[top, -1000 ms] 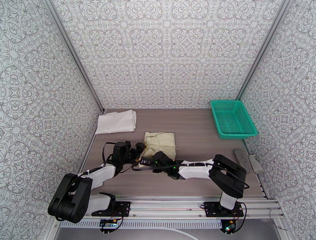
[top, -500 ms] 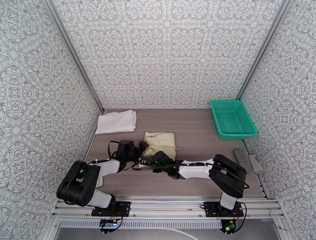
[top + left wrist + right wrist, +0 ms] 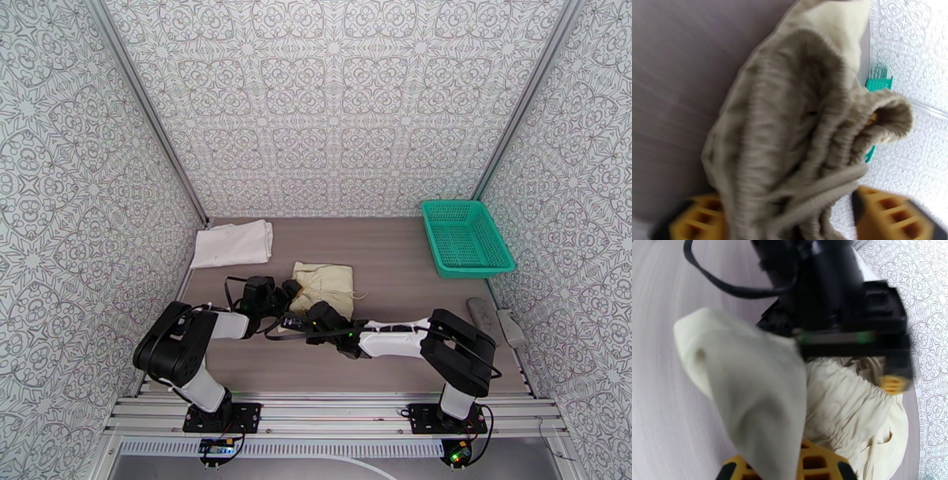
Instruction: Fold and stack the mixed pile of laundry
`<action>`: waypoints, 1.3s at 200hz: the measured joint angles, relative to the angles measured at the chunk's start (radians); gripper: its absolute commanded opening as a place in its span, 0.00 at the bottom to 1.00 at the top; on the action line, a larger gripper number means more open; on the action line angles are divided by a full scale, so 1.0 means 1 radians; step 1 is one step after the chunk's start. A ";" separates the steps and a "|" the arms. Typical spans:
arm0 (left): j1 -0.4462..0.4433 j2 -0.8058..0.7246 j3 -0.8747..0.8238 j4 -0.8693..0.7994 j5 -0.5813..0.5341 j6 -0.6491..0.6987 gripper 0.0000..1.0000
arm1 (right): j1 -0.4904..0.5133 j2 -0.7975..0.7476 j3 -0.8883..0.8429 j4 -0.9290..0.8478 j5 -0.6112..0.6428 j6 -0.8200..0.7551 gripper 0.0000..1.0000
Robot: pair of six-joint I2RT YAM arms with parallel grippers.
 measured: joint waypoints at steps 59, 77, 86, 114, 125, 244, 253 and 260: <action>-0.001 0.008 0.028 -0.007 0.003 0.037 0.00 | -0.001 -0.043 -0.035 0.023 0.029 0.034 0.54; 0.001 0.008 0.071 -0.068 0.002 0.095 0.00 | -0.003 -0.095 -0.048 0.009 0.043 0.083 0.58; 0.004 0.007 0.097 -0.101 0.000 0.132 0.00 | -0.009 -0.136 -0.059 -0.001 0.047 0.128 0.60; 0.035 0.001 0.179 -0.201 -0.002 0.270 0.00 | -0.058 -0.291 -0.119 -0.019 0.057 0.261 0.63; 0.053 0.001 0.227 -0.261 -0.005 0.340 0.00 | -0.086 -0.356 -0.157 -0.014 0.065 0.304 0.64; 0.243 0.107 0.767 -0.690 -0.072 1.023 0.00 | -0.256 -0.616 -0.388 0.059 0.179 0.500 0.71; 0.259 0.119 0.795 -0.703 -0.071 1.056 0.00 | -0.257 -0.613 -0.389 0.063 0.179 0.503 0.71; 0.272 0.125 0.811 -0.708 -0.067 1.073 0.00 | -0.257 -0.610 -0.389 0.068 0.179 0.507 0.71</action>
